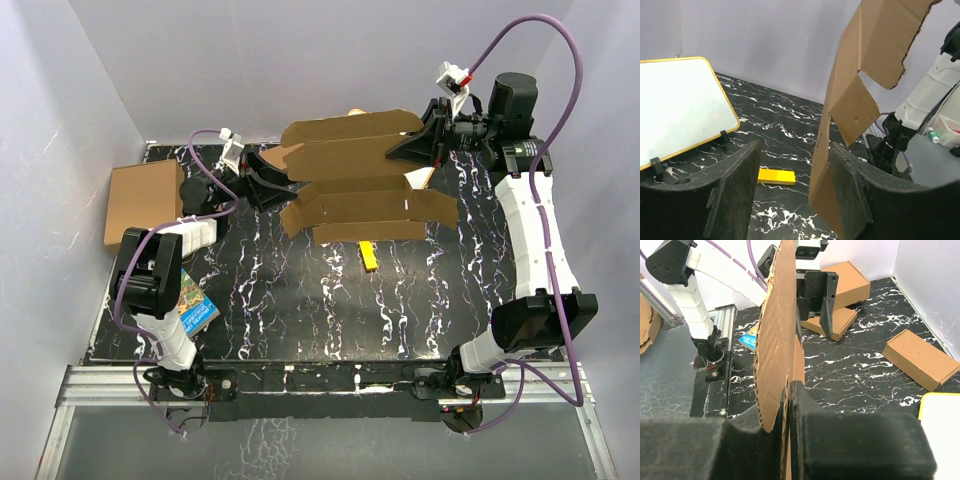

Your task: Fold the paper box

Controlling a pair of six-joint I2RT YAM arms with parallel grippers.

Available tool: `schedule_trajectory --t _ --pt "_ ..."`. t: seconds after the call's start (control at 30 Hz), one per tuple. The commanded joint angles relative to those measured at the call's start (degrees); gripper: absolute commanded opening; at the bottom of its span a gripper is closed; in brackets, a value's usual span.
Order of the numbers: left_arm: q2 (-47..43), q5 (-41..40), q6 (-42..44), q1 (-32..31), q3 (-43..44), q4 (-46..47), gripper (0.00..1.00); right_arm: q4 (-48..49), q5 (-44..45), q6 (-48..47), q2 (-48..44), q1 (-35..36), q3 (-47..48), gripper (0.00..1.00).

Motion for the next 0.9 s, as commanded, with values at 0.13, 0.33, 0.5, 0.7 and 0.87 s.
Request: schedule_trajectory --t 0.13,0.33,0.5,0.7,0.87 --pt "-4.5 4.1 -0.1 -3.2 2.0 12.5 0.57 3.0 -1.8 1.5 0.0 -0.7 2.6 0.08" --pt "-4.9 2.1 1.2 -5.1 1.6 12.4 0.57 5.3 -2.8 3.8 -0.6 -0.7 0.9 0.08" --pt "-5.2 1.8 2.1 -5.3 1.6 12.4 0.56 5.9 -3.1 4.3 -1.3 -0.7 0.3 0.08" --pt "-5.2 -0.6 2.6 -5.3 2.2 12.4 0.55 7.6 -3.8 5.6 -1.7 -0.7 -1.3 0.08" --pt "-5.1 -2.1 2.7 -5.7 2.9 12.4 0.51 11.0 -4.9 8.4 -2.0 -0.7 -3.2 0.08"
